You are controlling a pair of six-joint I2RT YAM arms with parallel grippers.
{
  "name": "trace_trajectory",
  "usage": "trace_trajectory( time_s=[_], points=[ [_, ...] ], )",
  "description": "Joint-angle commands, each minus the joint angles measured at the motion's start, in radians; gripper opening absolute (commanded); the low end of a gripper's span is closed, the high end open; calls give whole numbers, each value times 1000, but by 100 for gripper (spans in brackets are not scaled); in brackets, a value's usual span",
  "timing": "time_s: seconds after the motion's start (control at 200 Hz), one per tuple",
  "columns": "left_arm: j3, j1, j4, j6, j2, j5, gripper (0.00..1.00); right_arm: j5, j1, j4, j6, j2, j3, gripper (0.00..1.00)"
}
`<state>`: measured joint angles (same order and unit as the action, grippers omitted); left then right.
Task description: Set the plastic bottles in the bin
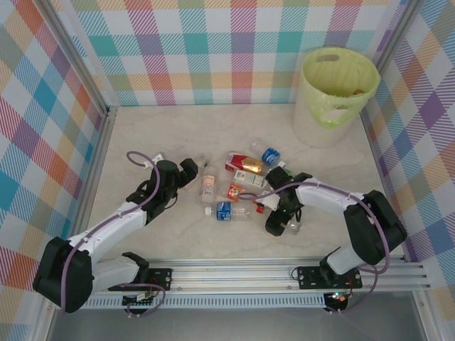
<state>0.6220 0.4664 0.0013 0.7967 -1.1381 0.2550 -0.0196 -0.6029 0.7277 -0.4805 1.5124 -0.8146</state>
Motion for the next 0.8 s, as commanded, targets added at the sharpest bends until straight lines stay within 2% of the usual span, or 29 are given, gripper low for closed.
trace_trajectory(
  time_s=[0.0,0.095,0.245,0.37,0.54,0.655,0.795],
  points=[
    [23,-15,-1,-12,-4,8,100,-40,-11,-34,-14,6,24,80],
    [22,-15,53,-68,-20,-22,100,-73,-14,-54,-20,-9,38,72],
    [94,-18,-30,-87,-73,-26,100,-73,-17,-39,-36,-90,38,62],
    [98,-19,-11,-50,-95,-17,100,-88,-18,-14,-46,-169,30,54],
    [91,-18,12,-19,-97,-4,100,-79,-18,-16,-18,-278,-27,52],
    [81,-18,25,-13,-99,-14,100,-15,-13,-147,35,-348,-89,52],
    [69,-18,42,10,-100,-52,100,74,11,-293,88,-331,-172,54]
  ],
)
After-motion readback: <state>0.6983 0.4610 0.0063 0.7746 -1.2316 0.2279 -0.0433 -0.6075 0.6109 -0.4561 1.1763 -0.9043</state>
